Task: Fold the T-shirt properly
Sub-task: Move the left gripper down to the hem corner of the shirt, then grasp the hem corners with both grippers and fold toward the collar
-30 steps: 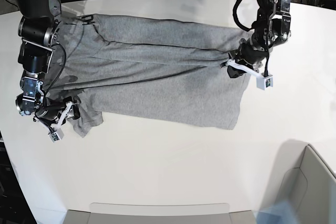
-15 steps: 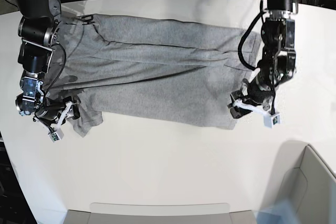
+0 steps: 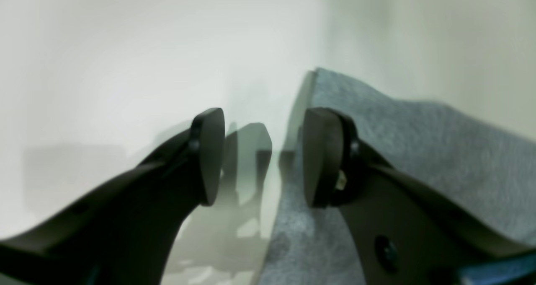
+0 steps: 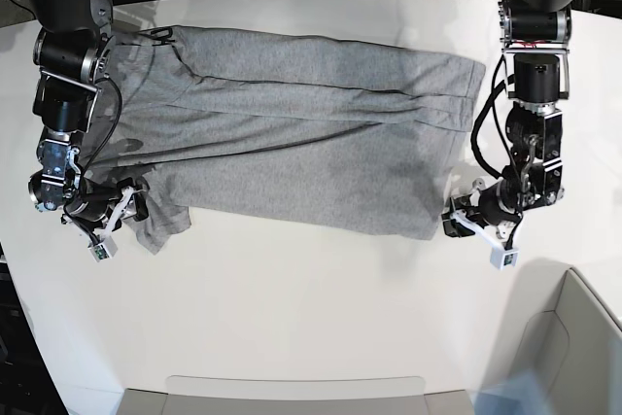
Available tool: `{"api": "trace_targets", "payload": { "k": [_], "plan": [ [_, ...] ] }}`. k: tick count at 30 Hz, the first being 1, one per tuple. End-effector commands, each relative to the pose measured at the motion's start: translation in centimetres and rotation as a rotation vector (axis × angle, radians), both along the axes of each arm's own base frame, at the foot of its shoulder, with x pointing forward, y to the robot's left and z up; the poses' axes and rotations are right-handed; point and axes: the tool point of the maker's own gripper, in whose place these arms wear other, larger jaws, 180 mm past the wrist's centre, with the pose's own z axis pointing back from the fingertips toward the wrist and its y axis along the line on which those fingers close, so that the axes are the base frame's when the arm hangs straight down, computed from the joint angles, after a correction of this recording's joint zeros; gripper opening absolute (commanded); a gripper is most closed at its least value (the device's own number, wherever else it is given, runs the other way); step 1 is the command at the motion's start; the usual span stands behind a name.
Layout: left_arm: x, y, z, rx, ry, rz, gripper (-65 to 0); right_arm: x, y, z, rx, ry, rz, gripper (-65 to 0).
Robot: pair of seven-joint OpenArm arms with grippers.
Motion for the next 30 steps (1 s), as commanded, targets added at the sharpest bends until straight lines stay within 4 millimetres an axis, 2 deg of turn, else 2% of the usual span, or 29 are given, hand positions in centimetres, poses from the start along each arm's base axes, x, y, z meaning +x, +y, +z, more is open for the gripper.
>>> {"api": "trace_targets", "payload": {
  "k": [1,7,12,15,19,21,23,25,27,28,30],
  "plan": [
    [1.6,0.4,2.1,0.017,-0.067,-0.013,-34.4,-1.0,-0.9,-0.8,-0.06,0.073,0.012,-29.3],
    [2.1,-0.3,-0.1,0.036,-0.004,-0.066,-34.4,-1.0,-0.8,-0.8,-0.06,0.073,0.011,-29.3],
    [2.3,-3.4,-1.6,0.034,0.002,-0.183,-34.4,-1.0,-0.8,-0.9,-0.06,0.075,0.011,-29.3],
    [2.4,-5.0,-1.5,0.009,-0.009,-0.227,-34.4,-1.0,-0.8,-0.9,-0.06,0.075,0.011,-29.3],
    [2.2,-5.2,-1.7,0.008,-0.006,-0.234,-34.7,-1.0,-0.8,-0.9,-0.06,0.075,0.011,-29.3],
    [2.1,-5.2,-1.8,0.01,-0.001,-0.236,-37.2,-1.0,-0.8,-0.8,-0.059,0.072,0.011,-29.3],
    [1.6,-5.3,-2.3,0.008,0.009,-0.238,-42.9,-1.1,-0.7,-0.9,-0.059,0.074,0.014,-30.1],
    [0.9,-5.2,-3.1,0.007,0.028,-0.234,-51.0,-1.1,-0.6,-1.0,-0.062,0.077,0.021,-36.0],
    [0.6,-5.2,-3.4,0.006,0.036,-0.233,-62.2,-1.0,-0.2,-1.1,-0.085,0.086,0.05,-47.4],
    [0.6,-5.1,-3.3,0.004,0.032,-0.228,-65.0,-0.9,0.0,-1.0,-0.093,0.082,0.061,-53.1],
    [0.7,-4.8,-3.3,0.007,0.031,-0.224,-65.0,0.2,1.0,-0.3,-0.082,0.055,0.073,-64.5]
  ]
}}
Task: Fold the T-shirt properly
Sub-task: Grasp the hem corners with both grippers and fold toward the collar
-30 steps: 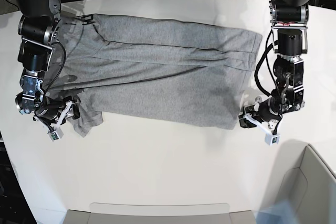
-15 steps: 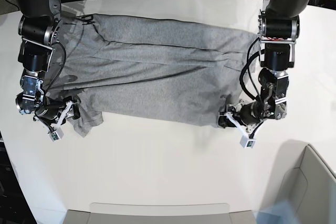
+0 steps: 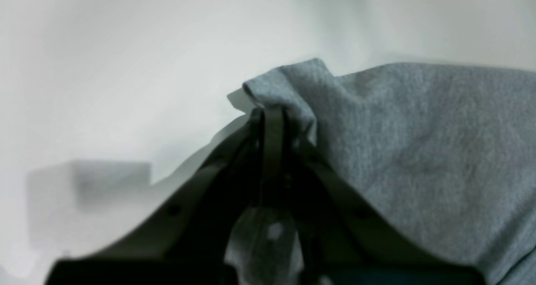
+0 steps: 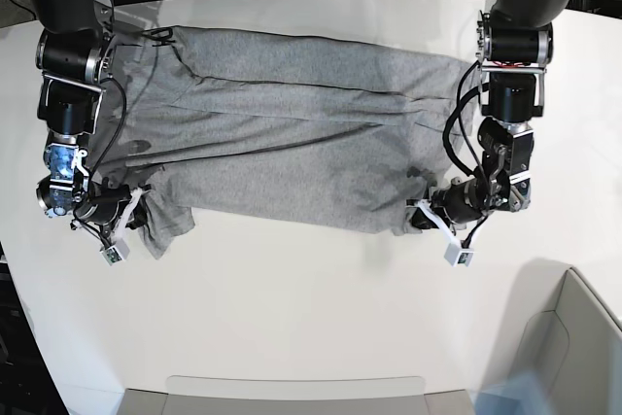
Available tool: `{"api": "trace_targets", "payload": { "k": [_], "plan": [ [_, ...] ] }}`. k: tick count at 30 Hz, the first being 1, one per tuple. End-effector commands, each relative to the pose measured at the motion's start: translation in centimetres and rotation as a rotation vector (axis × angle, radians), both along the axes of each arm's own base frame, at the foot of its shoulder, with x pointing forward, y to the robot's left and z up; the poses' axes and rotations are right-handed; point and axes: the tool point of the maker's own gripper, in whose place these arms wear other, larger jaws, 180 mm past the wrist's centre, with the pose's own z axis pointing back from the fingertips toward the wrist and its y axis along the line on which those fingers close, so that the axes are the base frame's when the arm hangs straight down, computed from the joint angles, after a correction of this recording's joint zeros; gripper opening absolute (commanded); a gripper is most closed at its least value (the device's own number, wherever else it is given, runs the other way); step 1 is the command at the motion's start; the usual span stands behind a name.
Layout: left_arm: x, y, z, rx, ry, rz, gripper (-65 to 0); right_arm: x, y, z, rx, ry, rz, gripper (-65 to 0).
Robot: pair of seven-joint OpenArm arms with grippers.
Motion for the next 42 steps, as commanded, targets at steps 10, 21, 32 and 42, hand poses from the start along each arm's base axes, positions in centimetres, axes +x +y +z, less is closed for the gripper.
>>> {"api": "trace_targets", "payload": {
  "k": [10,21,32,42],
  "plan": [
    [1.3,3.0,6.7,0.025,-0.185,0.062,-65.0,4.7,1.6,6.8,-0.099,-0.171,0.061,-65.0],
    [-0.4,3.2,8.4,0.084,-0.204,0.076,-65.0,4.0,0.8,9.4,-0.092,-0.295,0.001,-65.0],
    [-2.7,2.4,9.9,0.133,-0.234,0.027,-65.0,-0.2,-1.9,10.1,-0.22,-0.297,-0.048,-65.0],
    [-5.6,1.5,10.5,0.167,-0.255,-0.016,-65.0,-3.5,-4.1,10.5,-0.259,-0.323,-0.11,-65.0]
  ]
}}
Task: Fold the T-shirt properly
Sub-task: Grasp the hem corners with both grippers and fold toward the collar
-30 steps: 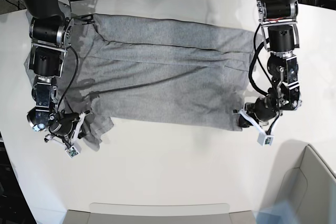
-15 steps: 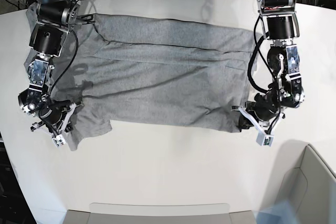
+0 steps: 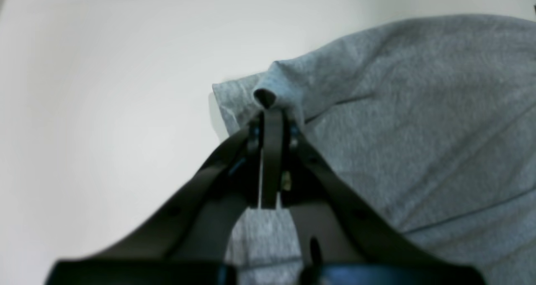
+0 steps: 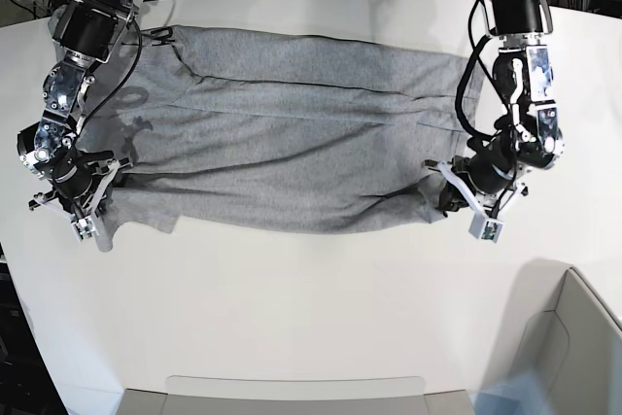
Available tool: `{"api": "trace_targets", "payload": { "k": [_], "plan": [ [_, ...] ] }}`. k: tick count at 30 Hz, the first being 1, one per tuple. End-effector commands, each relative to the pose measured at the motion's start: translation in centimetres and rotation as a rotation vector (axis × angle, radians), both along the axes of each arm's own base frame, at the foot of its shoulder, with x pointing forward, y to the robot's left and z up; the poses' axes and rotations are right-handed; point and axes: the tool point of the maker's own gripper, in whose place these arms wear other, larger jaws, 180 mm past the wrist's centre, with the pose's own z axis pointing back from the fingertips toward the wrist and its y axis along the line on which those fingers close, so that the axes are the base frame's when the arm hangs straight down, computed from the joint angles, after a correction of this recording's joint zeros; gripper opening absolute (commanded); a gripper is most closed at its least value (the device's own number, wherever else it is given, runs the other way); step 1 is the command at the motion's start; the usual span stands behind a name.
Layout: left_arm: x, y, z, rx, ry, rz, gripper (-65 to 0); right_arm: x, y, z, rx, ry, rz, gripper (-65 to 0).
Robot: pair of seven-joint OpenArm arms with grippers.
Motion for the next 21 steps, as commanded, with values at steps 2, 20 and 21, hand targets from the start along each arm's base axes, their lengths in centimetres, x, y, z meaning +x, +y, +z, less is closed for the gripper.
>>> {"api": "trace_targets", "payload": {
  "k": [2,20,21],
  "plan": [
    [0.3,0.1,1.9,0.007,-0.066,-0.008,-65.0,0.5,-1.0,2.5,-0.014,-0.075,-0.005,-65.0],
    [-6.0,2.1,2.7,0.097,-0.018,0.021,-65.0,-6.3,-5.2,5.0,-0.073,-0.075,-0.204,-65.0],
    [-6.3,2.1,2.4,0.098,-0.008,0.02,-65.0,-6.6,-5.0,5.0,-0.075,-0.074,-0.203,-65.0]
  ]
}}
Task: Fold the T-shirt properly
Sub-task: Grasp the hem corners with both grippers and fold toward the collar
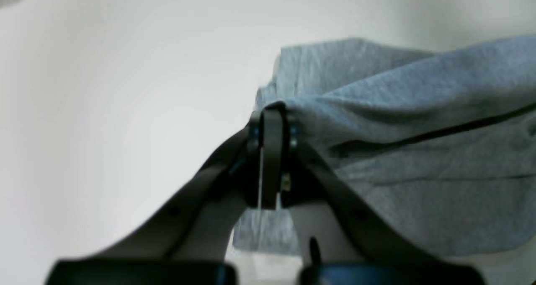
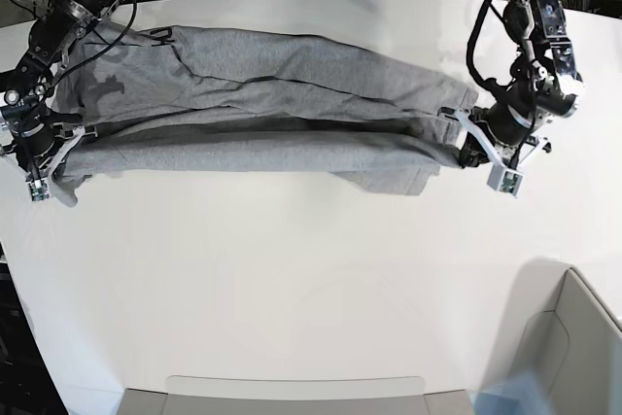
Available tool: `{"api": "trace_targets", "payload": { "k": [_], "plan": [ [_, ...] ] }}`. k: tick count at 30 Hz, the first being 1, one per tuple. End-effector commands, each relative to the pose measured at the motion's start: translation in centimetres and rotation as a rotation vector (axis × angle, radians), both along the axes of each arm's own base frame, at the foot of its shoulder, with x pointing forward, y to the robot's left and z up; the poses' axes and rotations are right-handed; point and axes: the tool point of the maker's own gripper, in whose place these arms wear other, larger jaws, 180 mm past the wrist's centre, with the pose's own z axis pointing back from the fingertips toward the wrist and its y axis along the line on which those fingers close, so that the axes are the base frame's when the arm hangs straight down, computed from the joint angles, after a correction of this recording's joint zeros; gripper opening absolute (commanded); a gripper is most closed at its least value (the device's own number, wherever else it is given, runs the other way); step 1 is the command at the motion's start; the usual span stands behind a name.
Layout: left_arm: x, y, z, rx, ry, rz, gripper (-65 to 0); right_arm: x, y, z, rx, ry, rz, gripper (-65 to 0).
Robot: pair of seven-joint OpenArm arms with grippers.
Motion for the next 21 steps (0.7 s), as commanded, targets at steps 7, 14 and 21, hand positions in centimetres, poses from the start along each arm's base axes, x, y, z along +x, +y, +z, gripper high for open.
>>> {"api": "trace_targets", "payload": {
  "k": [7,14,21],
  "plan": [
    [-0.6,0.2,0.1,0.008,-0.012,-0.001,-65.0,-1.7,0.7,0.9,-0.048,-0.01,0.034,-65.0],
    [-1.7,0.1,-0.3,0.015,0.007,-0.008,-65.0,-4.5,0.6,-0.1,-0.038,0.012,-0.009,-65.0],
    [-2.6,0.1,-0.9,0.019,0.033,-0.01,-65.0,-7.4,-2.7,0.9,-0.038,-0.024,-0.169,-65.0]
  ]
}}
